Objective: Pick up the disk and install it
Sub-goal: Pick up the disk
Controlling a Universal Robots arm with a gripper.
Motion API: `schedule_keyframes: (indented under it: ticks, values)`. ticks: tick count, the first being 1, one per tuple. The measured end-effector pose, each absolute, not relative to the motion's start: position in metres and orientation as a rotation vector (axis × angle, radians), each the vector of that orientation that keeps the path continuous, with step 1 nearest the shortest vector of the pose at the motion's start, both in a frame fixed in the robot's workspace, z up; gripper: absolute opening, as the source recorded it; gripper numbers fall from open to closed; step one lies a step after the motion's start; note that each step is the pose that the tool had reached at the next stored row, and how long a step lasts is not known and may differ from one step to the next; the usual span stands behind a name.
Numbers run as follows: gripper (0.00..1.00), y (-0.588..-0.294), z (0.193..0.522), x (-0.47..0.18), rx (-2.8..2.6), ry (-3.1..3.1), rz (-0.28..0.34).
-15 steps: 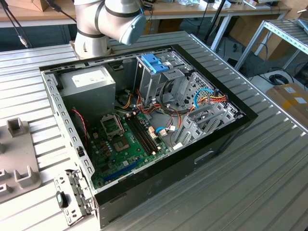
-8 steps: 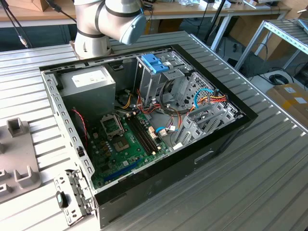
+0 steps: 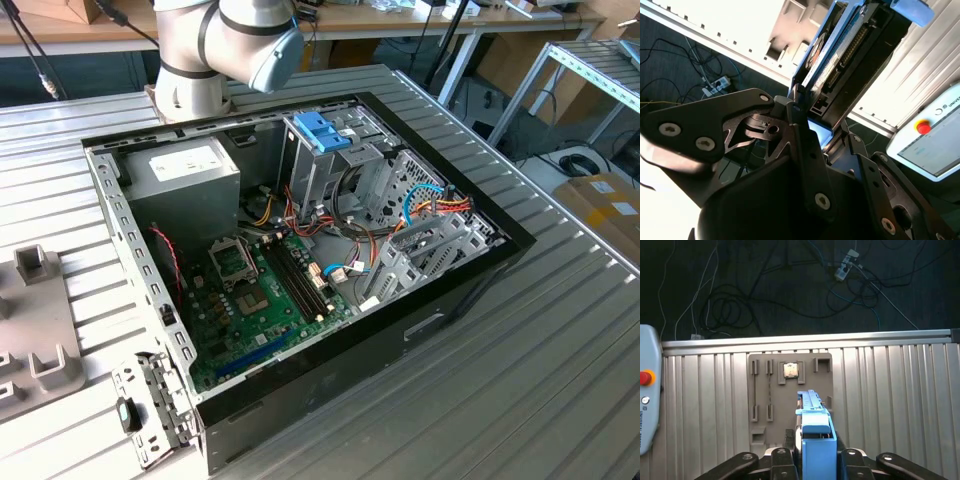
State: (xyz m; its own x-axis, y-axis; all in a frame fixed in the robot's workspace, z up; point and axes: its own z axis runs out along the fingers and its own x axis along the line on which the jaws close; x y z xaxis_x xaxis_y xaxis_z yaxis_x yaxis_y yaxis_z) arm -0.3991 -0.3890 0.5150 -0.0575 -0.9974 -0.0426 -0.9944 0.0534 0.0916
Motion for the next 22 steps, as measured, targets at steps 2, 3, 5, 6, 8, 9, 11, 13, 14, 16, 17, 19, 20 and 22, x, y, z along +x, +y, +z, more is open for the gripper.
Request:
schedule_keyframes:
  ticks: [2, 3, 5, 6, 8, 9, 11, 13, 14, 16, 17, 19, 20, 22]
  values:
    - [0.37, -0.390, 0.515, -0.398, 2.134, -2.256, -0.150]
    - [0.37, -0.390, 0.515, -0.397, 2.134, -2.256, -0.150]
    - [0.37, -0.390, 0.515, -0.396, 2.133, -2.256, -0.151]
    - [0.37, -0.391, 0.515, -0.395, 2.133, -2.255, -0.152]
    - [0.37, -0.392, 0.515, -0.394, 2.132, -2.255, -0.153]
    - [0.37, -0.392, 0.515, -0.393, 2.132, -2.255, -0.153]
    - [0.37, -0.393, 0.515, -0.392, 2.132, -2.254, -0.154]
    - [0.37, -0.393, 0.515, -0.391, 2.131, -2.254, -0.154]
    - [0.37, -0.394, 0.515, -0.390, 2.131, -2.254, -0.155]
    - [0.37, -0.394, 0.515, -0.389, 2.131, -2.253, -0.155]
    - [0.37, -0.394, 0.515, -0.389, 2.131, -2.253, -0.156]
    - [0.37, -0.396, 0.515, -0.386, 2.130, -2.252, -0.158]
    - [0.37, -0.396, 0.515, -0.385, 2.130, -2.252, -0.158]
    - [0.37, -0.397, 0.515, -0.384, 2.129, -2.251, -0.159]
